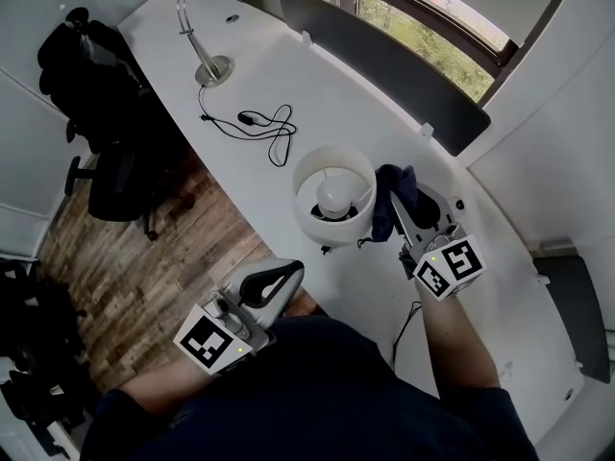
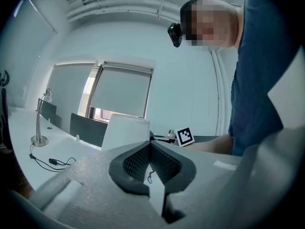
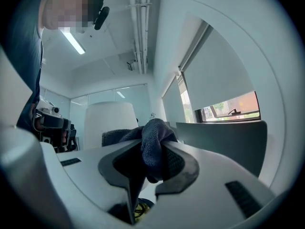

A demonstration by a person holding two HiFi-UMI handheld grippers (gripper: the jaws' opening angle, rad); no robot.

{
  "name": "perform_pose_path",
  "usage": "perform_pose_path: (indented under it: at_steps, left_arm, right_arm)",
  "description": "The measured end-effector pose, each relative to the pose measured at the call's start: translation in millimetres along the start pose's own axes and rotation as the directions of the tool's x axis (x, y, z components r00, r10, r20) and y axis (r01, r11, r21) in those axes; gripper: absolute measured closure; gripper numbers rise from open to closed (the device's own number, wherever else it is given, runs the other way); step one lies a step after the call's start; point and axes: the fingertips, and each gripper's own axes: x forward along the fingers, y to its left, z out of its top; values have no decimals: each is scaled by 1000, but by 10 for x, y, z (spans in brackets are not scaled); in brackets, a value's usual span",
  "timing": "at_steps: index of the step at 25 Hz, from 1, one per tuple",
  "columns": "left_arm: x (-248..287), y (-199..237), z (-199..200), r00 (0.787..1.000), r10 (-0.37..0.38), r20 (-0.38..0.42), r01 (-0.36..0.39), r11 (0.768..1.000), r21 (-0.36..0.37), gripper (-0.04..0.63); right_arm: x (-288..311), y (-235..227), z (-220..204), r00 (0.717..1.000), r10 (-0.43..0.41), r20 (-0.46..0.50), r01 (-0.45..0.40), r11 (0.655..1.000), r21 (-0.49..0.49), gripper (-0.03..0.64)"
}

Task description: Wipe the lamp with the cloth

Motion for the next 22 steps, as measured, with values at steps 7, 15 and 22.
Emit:
perform_pose_path:
  at_steps: [7,15,22]
  left_arm:
    - [38,22,-40,1000,2,-18,-2,1000,1,589]
    - [35,28,-23,1000,12,-14,-11,1000,1,589]
    - [-11,36,12,1000,21,1,-21,1000,3,589]
  right_arm:
    - [114,-218,-436,996,-28,-90,29,1000,11,520]
    - [336,-260,-416,994,13,-109,-13,1000,0,520]
    - [514,-155,-61,996,68,-65,-70,997,-19,519]
